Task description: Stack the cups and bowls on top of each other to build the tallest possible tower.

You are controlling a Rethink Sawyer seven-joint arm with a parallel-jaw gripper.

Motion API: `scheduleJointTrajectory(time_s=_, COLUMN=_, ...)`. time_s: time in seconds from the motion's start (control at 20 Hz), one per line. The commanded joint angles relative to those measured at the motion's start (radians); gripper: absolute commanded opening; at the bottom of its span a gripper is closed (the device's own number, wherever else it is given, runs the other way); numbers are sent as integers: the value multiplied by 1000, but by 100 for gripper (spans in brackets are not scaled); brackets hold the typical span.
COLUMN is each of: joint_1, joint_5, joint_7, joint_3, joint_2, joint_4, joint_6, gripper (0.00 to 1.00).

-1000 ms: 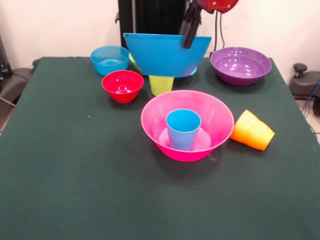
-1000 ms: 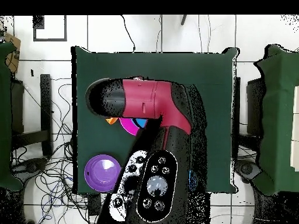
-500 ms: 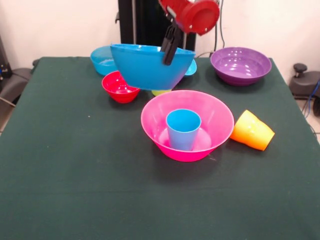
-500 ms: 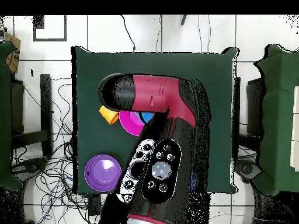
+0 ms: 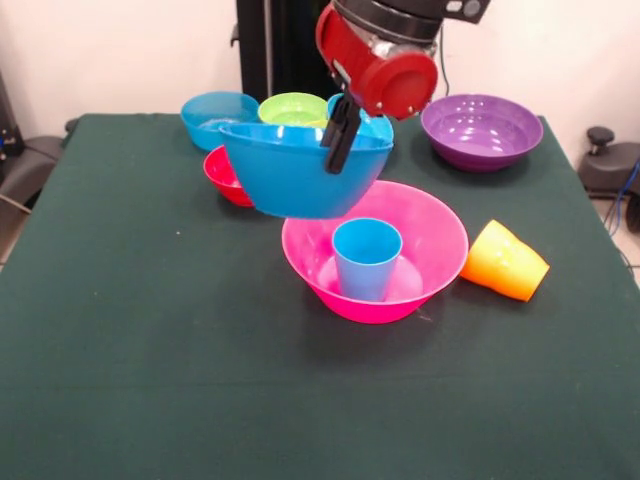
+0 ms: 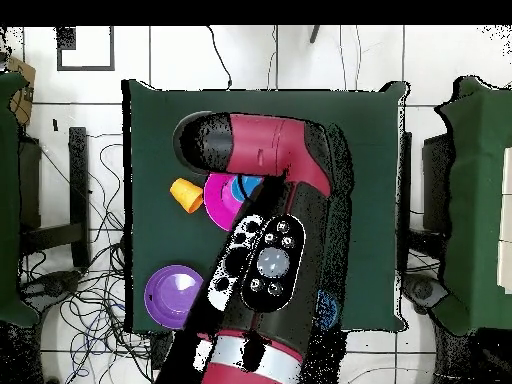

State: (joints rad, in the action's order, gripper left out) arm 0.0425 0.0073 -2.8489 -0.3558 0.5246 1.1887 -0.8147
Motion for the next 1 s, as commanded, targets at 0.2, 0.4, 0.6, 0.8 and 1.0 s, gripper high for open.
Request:
scheduleJointTrajectory(time_s=0.2, joint_1=37, joint_5=79, joint_7=-220, joint_3=14, joint_2=-66, joint_4=-97, joint_6=-13, gripper=0)
scheduleJointTrajectory(time_s=0.4, joint_1=46, joint_5=114, joint_7=-218, joint_3=7, joint_2=-79, joint_4=-114, joint_6=-27, gripper=0)
scheduleJointTrajectory(time_s=0.6, joint_1=67, joint_5=146, joint_7=-213, joint_3=1, joint_2=-65, joint_4=-86, joint_6=-38, gripper=0)
scheduleJointTrajectory(time_s=0.8, joint_1=87, joint_5=169, joint_7=-208, joint_3=-10, joint_2=-53, joint_4=-60, joint_6=-36, gripper=0)
scheduleJointTrajectory(time_s=1.0, joint_1=93, joint_5=178, joint_7=-189, joint_3=-24, joint_2=-59, joint_4=-35, joint_6=-13, gripper=0)
